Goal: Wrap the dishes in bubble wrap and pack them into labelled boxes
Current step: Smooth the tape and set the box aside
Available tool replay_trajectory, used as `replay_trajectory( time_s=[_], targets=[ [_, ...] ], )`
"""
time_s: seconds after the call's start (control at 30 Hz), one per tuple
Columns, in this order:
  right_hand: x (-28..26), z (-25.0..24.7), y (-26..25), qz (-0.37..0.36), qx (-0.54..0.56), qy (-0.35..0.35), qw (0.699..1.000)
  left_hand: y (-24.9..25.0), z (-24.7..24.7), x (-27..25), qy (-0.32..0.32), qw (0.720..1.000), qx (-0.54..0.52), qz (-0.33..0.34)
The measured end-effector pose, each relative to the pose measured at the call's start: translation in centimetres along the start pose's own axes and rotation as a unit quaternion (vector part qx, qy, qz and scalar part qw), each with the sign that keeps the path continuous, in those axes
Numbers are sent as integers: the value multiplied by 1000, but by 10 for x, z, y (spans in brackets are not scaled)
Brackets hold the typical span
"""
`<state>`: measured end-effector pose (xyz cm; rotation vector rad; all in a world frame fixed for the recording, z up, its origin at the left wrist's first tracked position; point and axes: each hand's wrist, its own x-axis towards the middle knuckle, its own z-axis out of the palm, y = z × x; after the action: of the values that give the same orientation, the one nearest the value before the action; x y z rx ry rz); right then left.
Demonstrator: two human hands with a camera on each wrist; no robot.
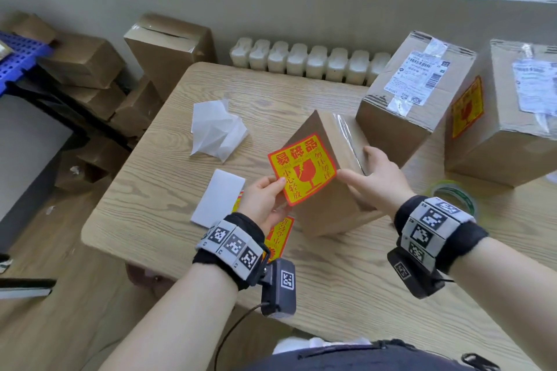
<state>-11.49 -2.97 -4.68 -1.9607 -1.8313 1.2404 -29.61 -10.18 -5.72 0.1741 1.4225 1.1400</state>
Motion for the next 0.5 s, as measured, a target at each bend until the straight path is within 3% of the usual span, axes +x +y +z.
replay_trajectory(
  time_s=[0.23,0.5],
  targets=[
    [3,-8,5,-7,28,-4,1000,-8,10,12,-8,997,-54,-48],
    [3,-9,6,-10,39,-4,999,-20,21,16,14,999,-5,-35]
  ],
)
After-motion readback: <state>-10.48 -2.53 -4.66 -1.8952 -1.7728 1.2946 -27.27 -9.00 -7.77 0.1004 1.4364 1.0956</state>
